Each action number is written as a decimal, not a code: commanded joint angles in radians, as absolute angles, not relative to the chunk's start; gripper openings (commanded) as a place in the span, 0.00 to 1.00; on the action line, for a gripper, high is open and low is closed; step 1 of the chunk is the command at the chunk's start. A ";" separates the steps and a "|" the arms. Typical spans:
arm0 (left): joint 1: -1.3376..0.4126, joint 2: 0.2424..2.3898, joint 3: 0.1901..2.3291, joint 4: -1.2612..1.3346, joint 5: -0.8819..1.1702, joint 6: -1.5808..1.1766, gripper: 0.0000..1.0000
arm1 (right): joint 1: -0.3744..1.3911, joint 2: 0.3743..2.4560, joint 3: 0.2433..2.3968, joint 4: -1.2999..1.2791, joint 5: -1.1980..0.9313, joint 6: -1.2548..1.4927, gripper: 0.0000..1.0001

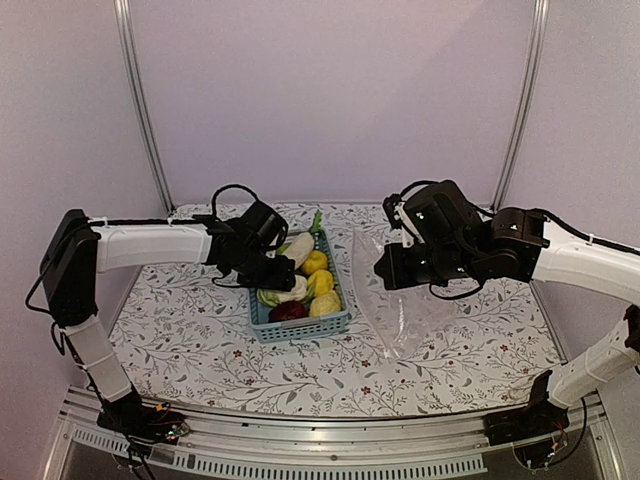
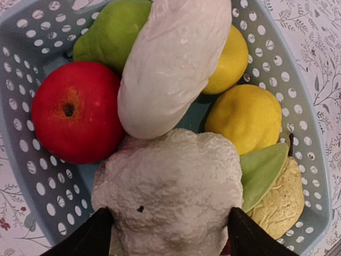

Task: Place the food in the zip-top bag and seal the zipper
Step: Pick up the fake vegetable from the bin.

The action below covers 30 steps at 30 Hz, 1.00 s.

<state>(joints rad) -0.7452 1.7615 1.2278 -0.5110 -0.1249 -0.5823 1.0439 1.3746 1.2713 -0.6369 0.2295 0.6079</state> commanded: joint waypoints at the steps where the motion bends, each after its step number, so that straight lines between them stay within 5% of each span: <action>1: -0.749 1.815 1.227 -0.543 -0.112 -0.567 0.68 | 1.041 1.382 1.302 -0.623 0.224 0.607 0.00; 18: -0.749 1.651 1.146 -0.504 -0.138 -0.572 0.13 | 1.040 1.367 1.292 -0.623 0.227 0.617 0.00; 30: -0.776 1.360 1.076 -0.471 -0.088 -0.458 0.04 | 1.041 1.354 1.288 -0.617 0.241 0.618 0.00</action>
